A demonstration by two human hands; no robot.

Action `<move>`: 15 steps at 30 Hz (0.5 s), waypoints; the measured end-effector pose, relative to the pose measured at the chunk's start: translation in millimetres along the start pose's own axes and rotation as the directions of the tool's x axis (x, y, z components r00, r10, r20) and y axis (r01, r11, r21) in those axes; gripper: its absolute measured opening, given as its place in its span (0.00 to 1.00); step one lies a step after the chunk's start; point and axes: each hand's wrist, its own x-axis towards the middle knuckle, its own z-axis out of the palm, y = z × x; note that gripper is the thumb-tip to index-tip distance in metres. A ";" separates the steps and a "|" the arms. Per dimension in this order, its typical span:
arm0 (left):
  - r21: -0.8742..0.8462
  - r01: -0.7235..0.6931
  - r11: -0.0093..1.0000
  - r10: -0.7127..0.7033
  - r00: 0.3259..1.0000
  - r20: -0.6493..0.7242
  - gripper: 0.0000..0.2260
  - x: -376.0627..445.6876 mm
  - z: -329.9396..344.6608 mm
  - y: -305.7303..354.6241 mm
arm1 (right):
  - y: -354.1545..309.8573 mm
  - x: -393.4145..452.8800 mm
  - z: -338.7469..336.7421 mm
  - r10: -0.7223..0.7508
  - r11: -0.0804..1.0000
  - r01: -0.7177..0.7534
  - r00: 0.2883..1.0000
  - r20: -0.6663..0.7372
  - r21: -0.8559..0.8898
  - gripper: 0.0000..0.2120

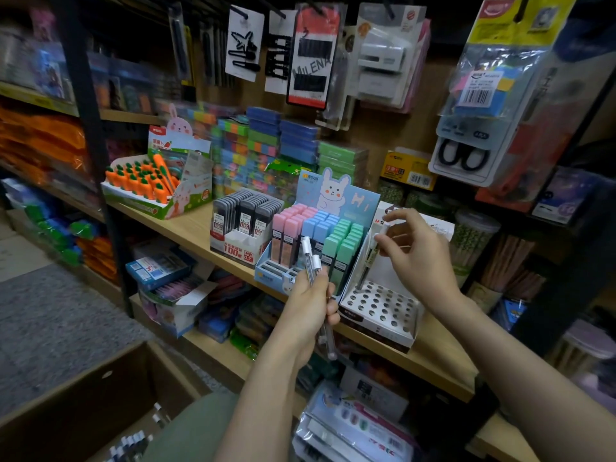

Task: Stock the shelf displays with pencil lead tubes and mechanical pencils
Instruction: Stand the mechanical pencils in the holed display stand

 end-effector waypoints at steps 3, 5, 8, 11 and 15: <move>0.032 -0.011 0.999 0.011 1.000 0.000 0.05 -0.3 -0.5 -0.7 | 0.0 3.6 1.5 -0.023 0.999 0.023 1.000 0.004 -0.040 0.10; 0.030 -0.021 0.999 0.021 1.000 0.011 0.05 -1.5 -1.0 -0.4 | 0.0 5.5 2.9 -0.041 0.997 0.041 0.999 -0.001 -0.066 0.10; 0.024 -0.042 0.999 0.042 0.999 0.022 0.06 -3.3 -2.1 1.2 | 0.3 7.0 2.7 -0.054 0.995 0.054 0.999 0.001 -0.083 0.09; -0.025 -0.066 0.997 0.067 0.998 0.015 0.06 -5.1 -3.1 4.0 | -0.1 7.2 1.7 -0.067 0.994 0.070 0.997 0.039 -0.088 0.08; -0.021 -0.084 0.996 0.084 0.996 0.017 0.05 -6.4 -3.9 5.8 | -1.1 4.0 2.9 -0.109 0.988 0.112 0.993 0.035 -0.111 0.08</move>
